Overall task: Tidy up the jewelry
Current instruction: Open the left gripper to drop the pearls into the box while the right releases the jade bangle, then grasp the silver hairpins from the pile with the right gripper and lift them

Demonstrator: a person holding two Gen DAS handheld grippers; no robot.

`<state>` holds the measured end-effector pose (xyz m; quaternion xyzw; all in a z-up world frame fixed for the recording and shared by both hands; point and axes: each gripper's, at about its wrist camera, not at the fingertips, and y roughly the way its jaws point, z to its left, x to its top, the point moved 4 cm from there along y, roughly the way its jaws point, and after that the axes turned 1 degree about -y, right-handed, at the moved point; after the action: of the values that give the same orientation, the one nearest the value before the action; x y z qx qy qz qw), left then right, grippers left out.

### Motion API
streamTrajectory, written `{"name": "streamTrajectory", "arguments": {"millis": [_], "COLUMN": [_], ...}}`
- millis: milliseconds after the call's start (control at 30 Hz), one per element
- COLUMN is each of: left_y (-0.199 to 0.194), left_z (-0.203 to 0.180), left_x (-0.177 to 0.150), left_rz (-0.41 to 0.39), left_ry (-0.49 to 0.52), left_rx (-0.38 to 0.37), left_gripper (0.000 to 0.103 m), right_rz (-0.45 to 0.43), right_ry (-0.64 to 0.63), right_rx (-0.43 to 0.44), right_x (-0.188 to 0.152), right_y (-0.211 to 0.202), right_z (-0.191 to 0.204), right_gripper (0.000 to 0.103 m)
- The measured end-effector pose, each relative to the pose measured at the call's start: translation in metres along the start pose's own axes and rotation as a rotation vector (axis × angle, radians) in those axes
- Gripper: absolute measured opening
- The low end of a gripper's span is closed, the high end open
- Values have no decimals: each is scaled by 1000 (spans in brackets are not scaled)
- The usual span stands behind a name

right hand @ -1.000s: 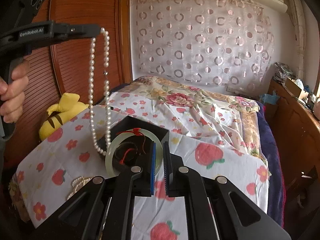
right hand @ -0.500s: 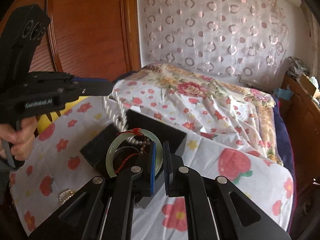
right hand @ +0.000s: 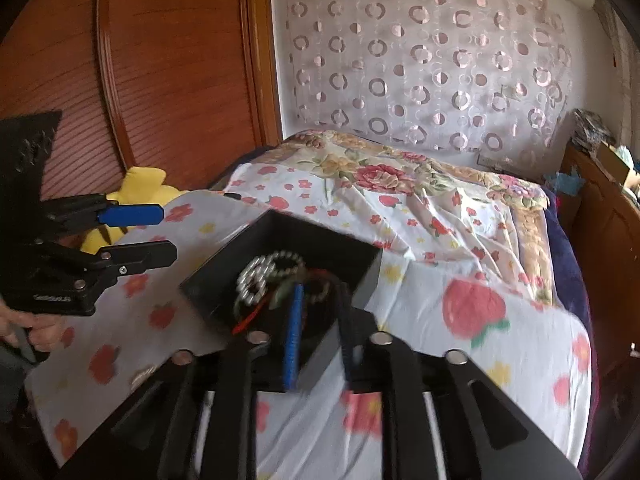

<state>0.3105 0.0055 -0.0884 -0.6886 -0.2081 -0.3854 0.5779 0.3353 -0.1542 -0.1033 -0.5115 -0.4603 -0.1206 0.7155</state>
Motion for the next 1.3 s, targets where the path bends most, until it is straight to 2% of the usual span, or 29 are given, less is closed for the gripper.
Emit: {"name": "streamTrajectory", "arguments": {"millis": [200, 267, 333, 533, 700, 733, 900, 967, 1033, 1100, 1300], "left_y": [-27, -33, -39, -56, -67, -68, -75, -77, -76, -79, -81], "left_z": [-2, -4, -5, -11, -14, -15, -18, -20, -20, -21, -24], "left_x": [-39, -50, -61, -88, -105, -108, -115, -117, -117, -120, -127], "left_rz": [0, 3, 7, 16, 21, 22, 23, 21, 20, 18, 27], "left_ry": [-46, -57, -69, -93, -102, -106, -119, -119, -121, -127, -141], "left_rx": [-15, -19, -20, -25, -27, -30, -37, -38, -38, -39, -36], "left_gripper": [72, 73, 73, 73, 73, 73, 74, 74, 74, 74, 74], "right_rz": [48, 65, 78, 147, 193, 197, 204, 206, 208, 206, 127], "right_ry": [-7, -13, -18, 0, 41, 51, 122, 141, 144, 144, 113], "right_rx": [34, 43, 47, 103, 115, 115, 156, 179, 182, 186, 168], "right_x": [-48, -61, -74, -100, -112, -114, -115, -113, -114, -113, -103], "right_y": [-32, -36, -40, -33, -21, -20, -13, -13, -13, -14, -33], "right_z": [24, 33, 41, 64, 68, 67, 61, 61, 62, 62, 68], "right_gripper": [28, 48, 53, 53, 53, 53, 39, 30, 29, 23, 16]}}
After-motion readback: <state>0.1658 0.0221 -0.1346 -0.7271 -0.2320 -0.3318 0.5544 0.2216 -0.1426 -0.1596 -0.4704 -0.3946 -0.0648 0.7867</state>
